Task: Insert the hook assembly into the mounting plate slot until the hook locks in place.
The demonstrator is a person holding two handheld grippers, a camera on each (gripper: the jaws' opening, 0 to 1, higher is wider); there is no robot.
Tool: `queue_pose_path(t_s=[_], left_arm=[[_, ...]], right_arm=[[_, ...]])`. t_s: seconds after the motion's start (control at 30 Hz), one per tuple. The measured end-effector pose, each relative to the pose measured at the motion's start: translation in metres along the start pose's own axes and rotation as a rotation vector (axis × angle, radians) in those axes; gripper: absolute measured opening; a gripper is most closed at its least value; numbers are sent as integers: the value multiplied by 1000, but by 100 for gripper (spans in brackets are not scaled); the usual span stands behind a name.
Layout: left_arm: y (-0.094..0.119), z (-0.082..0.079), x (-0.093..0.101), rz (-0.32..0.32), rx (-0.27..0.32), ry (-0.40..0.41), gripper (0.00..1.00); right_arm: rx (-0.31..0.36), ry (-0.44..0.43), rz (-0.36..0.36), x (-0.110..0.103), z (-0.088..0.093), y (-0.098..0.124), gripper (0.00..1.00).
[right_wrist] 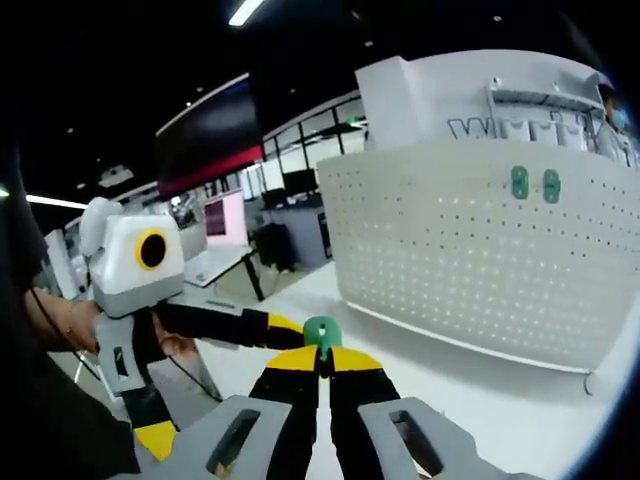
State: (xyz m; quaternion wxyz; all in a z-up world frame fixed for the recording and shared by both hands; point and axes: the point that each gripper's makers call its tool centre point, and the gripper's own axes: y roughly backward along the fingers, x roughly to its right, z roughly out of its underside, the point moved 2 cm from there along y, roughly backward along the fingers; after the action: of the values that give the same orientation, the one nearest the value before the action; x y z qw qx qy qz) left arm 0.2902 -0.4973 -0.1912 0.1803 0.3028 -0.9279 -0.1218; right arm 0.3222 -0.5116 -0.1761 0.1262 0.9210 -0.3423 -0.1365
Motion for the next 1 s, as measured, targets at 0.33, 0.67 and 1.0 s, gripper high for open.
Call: queue_pose_path(t_s=[0.33,0.67,1.0], left_arm=[[2,-9,6,12,53,19,100],[4,7,-2,-27,22,45,100],[7,8,-16,-77,26,64,100]], right_arm=[[0,4,19,7,1,1,0],[6,-8,64,23,3,2,0],[95,-81,144,54,-11,9,0]])
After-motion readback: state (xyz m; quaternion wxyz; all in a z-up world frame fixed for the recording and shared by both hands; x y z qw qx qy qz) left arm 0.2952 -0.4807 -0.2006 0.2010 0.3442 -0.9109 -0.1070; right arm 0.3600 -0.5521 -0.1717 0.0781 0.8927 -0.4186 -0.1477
